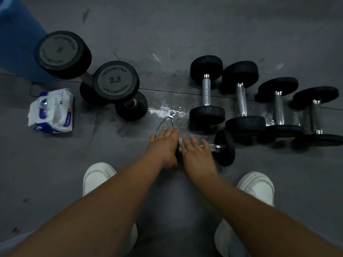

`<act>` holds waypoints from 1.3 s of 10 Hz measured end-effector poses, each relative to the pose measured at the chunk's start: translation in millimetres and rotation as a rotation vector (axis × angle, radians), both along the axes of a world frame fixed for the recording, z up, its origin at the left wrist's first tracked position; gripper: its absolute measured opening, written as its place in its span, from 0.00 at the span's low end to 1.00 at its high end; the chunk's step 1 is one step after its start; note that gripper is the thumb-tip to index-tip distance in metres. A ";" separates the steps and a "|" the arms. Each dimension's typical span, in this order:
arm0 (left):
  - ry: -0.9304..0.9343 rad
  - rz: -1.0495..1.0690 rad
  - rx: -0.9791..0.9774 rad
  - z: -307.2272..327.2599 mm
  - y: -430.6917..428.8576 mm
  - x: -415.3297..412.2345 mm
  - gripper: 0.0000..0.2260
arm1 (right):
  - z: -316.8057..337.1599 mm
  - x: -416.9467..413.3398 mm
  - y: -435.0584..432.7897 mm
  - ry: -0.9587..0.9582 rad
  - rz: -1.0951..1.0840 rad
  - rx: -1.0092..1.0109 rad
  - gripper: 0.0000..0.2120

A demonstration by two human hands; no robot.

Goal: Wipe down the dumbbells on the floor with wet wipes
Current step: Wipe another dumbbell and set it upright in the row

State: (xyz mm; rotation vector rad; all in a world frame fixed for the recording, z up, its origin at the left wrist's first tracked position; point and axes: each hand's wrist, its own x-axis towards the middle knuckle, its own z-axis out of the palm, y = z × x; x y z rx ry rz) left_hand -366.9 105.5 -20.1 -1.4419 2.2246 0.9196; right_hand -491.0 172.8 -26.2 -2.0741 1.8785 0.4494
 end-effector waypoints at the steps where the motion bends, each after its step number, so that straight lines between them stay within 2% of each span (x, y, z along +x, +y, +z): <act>1: 0.008 -0.005 -0.001 -1.5 2.5 1.3 0.53 | -7.4 4.2 -7.5 -0.023 -0.038 -0.016 0.23; 2: 0.022 0.000 0.028 -0.5 -3.3 0.4 0.52 | 2.8 6.1 31.8 -0.245 -0.145 -0.170 0.17; 3: 0.003 -0.023 0.042 2.0 -9.0 0.0 0.54 | -8.3 27.8 62.3 -0.742 -0.821 -0.097 0.10; 4: 0.020 -0.009 0.012 1.2 1.4 1.8 0.54 | -6.4 40.3 18.4 -1.452 -1.905 0.261 0.12; 5: 0.037 0.006 -0.022 1.4 7.1 1.9 0.53 | 10.0 50.0 -2.4 -1.733 -2.120 0.340 0.12; 6: 0.034 0.000 -0.010 1.8 0.2 0.7 0.53 | 26.7 52.5 4.6 -1.736 -2.104 0.341 0.14; 8: 0.072 0.043 -0.020 -3.2 5.9 1.2 0.47 | 4.3 60.5 0.1 -1.716 -2.087 0.323 0.13; 10: 0.063 0.032 -0.019 -0.6 6.1 0.2 0.49 | 6.6 51.9 -2.8 -1.631 -2.017 0.391 0.12; 11: 0.046 0.020 0.015 0.1 2.4 1.2 0.52 | 8.0 53.4 10.7 -1.623 -1.865 0.293 0.11; 12: 0.055 0.031 0.004 -0.3 -0.7 0.8 0.48 | 5.1 39.6 10.7 -1.232 -1.394 -0.004 0.09; 13: 0.068 0.027 0.012 0.5 1.3 1.1 0.48 | -4.9 27.3 22.1 -0.335 -0.683 -0.147 0.19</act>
